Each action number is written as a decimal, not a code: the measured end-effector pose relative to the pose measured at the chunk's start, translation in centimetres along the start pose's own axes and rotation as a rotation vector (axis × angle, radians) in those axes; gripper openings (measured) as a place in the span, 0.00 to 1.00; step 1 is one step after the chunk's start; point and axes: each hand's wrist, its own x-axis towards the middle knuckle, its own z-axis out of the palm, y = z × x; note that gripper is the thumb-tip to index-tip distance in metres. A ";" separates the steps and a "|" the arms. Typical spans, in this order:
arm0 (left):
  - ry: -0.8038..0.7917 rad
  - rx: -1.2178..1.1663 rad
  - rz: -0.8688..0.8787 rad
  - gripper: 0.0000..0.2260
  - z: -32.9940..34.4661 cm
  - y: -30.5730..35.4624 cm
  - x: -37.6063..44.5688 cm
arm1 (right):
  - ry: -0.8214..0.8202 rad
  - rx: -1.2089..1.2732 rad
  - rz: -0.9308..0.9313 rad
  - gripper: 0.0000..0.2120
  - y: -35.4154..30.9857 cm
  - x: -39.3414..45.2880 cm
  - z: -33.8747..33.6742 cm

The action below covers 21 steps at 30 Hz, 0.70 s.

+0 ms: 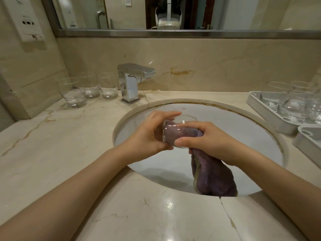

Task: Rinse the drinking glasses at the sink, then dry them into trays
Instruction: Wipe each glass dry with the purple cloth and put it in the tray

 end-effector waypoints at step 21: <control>0.014 0.158 0.131 0.36 0.1 -0.4 0.1 | -0.042 0.088 0.092 0.15 -0.1 -0.2 -0.4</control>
